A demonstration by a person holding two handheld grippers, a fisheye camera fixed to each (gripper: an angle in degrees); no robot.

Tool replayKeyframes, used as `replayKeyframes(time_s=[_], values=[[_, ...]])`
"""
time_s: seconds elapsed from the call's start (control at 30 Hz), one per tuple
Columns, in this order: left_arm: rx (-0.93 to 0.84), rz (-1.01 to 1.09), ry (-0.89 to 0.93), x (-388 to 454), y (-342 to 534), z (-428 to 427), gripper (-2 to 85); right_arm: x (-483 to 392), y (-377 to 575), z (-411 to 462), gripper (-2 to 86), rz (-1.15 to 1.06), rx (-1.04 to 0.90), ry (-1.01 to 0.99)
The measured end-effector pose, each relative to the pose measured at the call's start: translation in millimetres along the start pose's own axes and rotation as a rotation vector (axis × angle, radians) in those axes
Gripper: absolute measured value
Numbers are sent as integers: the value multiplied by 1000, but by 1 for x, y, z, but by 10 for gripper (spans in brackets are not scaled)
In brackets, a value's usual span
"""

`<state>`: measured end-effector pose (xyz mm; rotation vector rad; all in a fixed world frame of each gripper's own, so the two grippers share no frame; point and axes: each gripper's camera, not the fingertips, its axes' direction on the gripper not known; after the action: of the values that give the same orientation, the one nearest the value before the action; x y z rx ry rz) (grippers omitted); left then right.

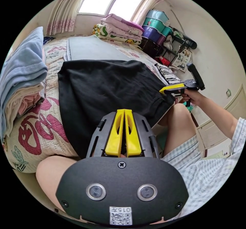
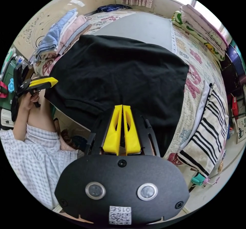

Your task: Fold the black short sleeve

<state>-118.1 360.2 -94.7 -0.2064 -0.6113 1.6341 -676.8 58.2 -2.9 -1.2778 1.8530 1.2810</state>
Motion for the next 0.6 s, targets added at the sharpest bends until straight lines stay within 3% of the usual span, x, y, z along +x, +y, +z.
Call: replayKeyframes(time_s=[0.27, 0.6], values=[[86, -79, 80, -28, 5, -8, -2, 31, 25, -41, -9, 38, 158, -124], [4, 55, 44, -14, 4, 6, 72, 51, 57, -70, 3, 51, 234, -235]])
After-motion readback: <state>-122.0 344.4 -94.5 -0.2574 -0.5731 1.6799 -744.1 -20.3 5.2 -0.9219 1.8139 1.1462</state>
